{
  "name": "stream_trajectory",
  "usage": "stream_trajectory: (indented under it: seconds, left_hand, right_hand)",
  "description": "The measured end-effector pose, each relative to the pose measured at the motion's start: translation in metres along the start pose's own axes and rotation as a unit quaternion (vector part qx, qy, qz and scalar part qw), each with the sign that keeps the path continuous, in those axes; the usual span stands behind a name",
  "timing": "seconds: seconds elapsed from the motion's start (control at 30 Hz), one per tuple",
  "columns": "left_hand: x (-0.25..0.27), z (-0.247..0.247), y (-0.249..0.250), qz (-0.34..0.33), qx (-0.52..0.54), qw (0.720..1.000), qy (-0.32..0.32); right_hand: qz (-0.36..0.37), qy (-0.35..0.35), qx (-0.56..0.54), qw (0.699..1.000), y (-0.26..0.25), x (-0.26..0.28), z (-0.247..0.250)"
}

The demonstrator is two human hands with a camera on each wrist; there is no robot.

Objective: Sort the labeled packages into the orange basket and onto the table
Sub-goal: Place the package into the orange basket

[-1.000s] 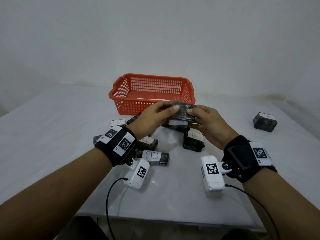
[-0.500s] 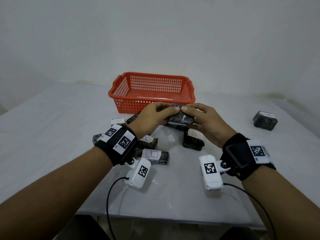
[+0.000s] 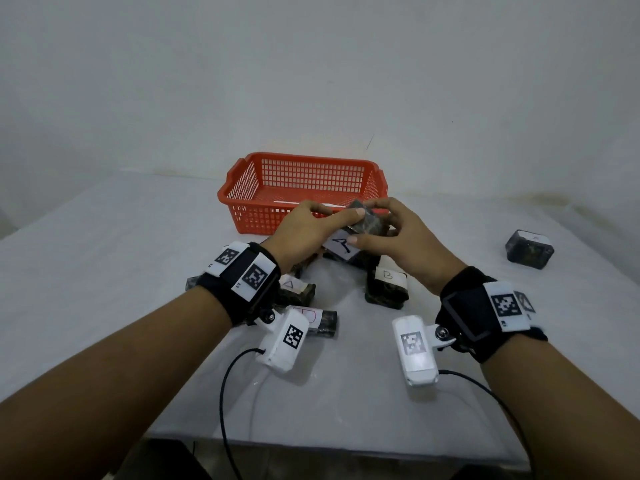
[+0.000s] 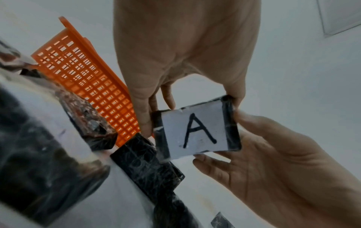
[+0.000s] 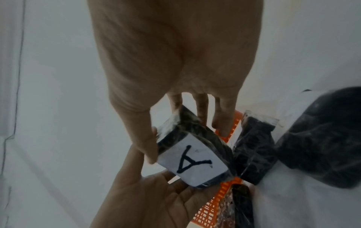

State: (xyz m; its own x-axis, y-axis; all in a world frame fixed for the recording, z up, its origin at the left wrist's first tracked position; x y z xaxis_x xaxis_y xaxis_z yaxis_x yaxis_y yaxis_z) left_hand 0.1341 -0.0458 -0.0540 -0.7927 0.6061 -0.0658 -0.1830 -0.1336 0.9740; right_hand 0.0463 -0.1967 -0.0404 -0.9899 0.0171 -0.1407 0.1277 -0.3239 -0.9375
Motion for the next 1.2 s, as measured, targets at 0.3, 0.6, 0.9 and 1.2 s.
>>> stream_trajectory:
  seconds: [0.3,0.6,0.9,1.2]
  left_hand:
    - [-0.023,0.034,0.008,0.054,0.027,0.997,0.056]
    - [-0.071,0.093,0.018,0.037,0.000,0.996,0.081]
    - [-0.145,0.159,0.006,0.138,-0.056,0.984,0.100]
    - [-0.217,0.193,-0.034,0.254,-0.066,0.964,0.044]
  right_hand:
    - [0.030,0.119,0.008,0.992,-0.019,-0.039,0.010]
    - [-0.061,0.125,-0.106,0.985,-0.019,-0.122,0.004]
    - [-0.144,0.086,-0.157,0.973,-0.012,-0.199,-0.006]
    - [-0.218,0.056,-0.092,0.970,0.028,-0.286,-0.011]
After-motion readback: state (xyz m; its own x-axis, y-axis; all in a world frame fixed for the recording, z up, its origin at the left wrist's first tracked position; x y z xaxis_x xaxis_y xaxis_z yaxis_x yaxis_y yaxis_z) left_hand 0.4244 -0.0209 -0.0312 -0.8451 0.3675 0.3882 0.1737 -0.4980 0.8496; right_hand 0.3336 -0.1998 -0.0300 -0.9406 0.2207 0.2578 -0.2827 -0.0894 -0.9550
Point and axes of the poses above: each hand's wrist, its own x-axis away from the middle knuckle, its own z-axis out of the back of the hand, y = z × x, the point moved 6 cm from there along -x, towards the middle knuckle, and after that the axes turned 8 degrees about -y, right-handed, at the moved point
